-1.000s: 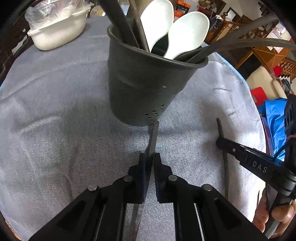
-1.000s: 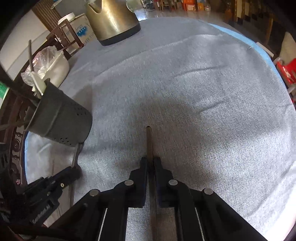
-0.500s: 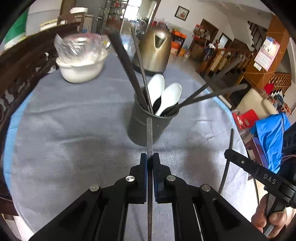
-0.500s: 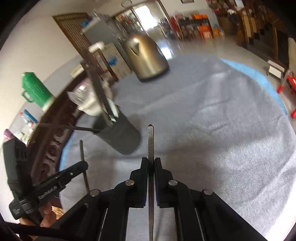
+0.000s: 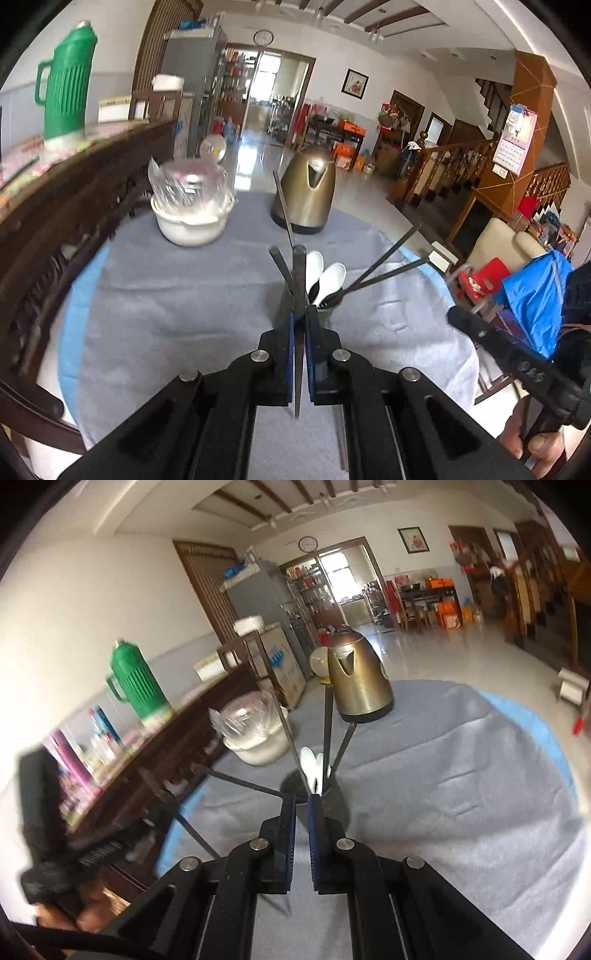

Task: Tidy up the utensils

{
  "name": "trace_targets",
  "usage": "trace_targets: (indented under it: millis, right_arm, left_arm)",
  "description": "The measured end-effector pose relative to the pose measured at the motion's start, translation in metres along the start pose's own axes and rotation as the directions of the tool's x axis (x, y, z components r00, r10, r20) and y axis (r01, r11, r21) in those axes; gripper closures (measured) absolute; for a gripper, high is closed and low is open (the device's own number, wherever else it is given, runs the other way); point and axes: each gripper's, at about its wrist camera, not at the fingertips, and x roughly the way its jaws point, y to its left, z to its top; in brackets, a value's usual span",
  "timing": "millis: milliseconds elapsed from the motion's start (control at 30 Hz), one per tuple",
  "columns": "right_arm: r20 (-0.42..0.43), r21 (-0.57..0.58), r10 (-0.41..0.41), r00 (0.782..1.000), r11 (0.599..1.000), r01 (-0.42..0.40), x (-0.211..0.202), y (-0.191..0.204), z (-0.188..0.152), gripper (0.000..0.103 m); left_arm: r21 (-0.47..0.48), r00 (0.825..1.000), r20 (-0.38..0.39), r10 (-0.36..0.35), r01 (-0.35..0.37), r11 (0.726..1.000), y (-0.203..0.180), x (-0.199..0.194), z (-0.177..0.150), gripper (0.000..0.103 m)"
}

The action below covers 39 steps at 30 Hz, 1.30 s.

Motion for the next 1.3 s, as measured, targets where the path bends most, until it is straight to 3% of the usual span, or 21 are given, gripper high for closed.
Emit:
trace_targets:
  millis: [67, 200, 400, 533, 633, 833, 900, 1033, 1100, 1200, 1300]
  right_arm:
    - [-0.04, 0.017, -0.018, 0.999, 1.0, 0.019, 0.01, -0.002, -0.002, 0.096]
    - [-0.164, 0.136, 0.023, 0.986, 0.991, -0.001, 0.04, -0.03, -0.011, 0.094]
    - [-0.355, 0.272, 0.06, 0.933, 0.962, 0.041, 0.097, -0.061, -0.035, 0.089]
    - [-0.423, 0.267, 0.051, 0.905, 0.961, 0.071, 0.132, -0.056, -0.051, 0.085]
    - [-0.457, 0.259, 0.034, 0.889, 0.961, 0.097, 0.158, -0.053, -0.06, 0.083]
    - [-0.498, 0.203, -0.077, 0.864, 0.958, 0.202, 0.186, -0.045, -0.07, 0.078]
    - [-0.527, 0.188, -0.096, 0.845, 0.956, 0.226, 0.194, -0.045, -0.073, 0.076]
    - [-0.514, 0.151, -0.136, 0.847, 0.958, 0.245, 0.2, -0.04, -0.069, 0.076]
    - [-0.509, 0.103, -0.17, 0.843, 0.961, 0.256, 0.204, -0.037, -0.068, 0.08]
    - [-0.513, 0.027, -0.224, 0.828, 0.961, 0.277, 0.206, -0.032, -0.069, 0.093]
    - [-0.512, 0.084, -0.177, 0.841, 0.963, 0.255, 0.199, -0.042, -0.072, 0.096]
  left_arm:
    - [0.0, 1.0, 0.002, 0.007, -0.007, 1.0, 0.003, -0.002, -0.002, 0.097]
    - [0.001, 1.0, -0.011, 0.011, -0.011, 1.0, 0.008, -0.001, -0.011, 0.097]
    - [-0.001, 1.0, -0.008, 0.017, -0.017, 1.0, 0.014, -0.009, -0.02, 0.097]
    - [0.0, 1.0, -0.001, 0.023, -0.023, 1.0, 0.022, -0.013, -0.023, 0.097]
    - [0.009, 1.0, 0.003, 0.031, -0.031, 0.999, 0.026, -0.019, -0.026, 0.097]
    - [0.017, 1.0, 0.006, 0.018, -0.018, 1.0, 0.03, -0.026, -0.029, 0.097]
    - [0.023, 1.0, 0.01, 0.02, -0.02, 1.0, 0.029, -0.026, -0.029, 0.097]
    - [0.032, 1.0, 0.015, 0.014, -0.015, 0.999, 0.028, -0.025, -0.029, 0.097]
    - [0.031, 1.0, 0.015, 0.015, -0.016, 0.999, 0.028, -0.025, -0.03, 0.097]
    - [0.033, 1.0, 0.013, 0.018, -0.018, 0.999, 0.027, -0.026, -0.03, 0.097]
    - [0.037, 1.0, 0.012, 0.023, -0.023, 0.999, 0.025, -0.028, -0.032, 0.097]
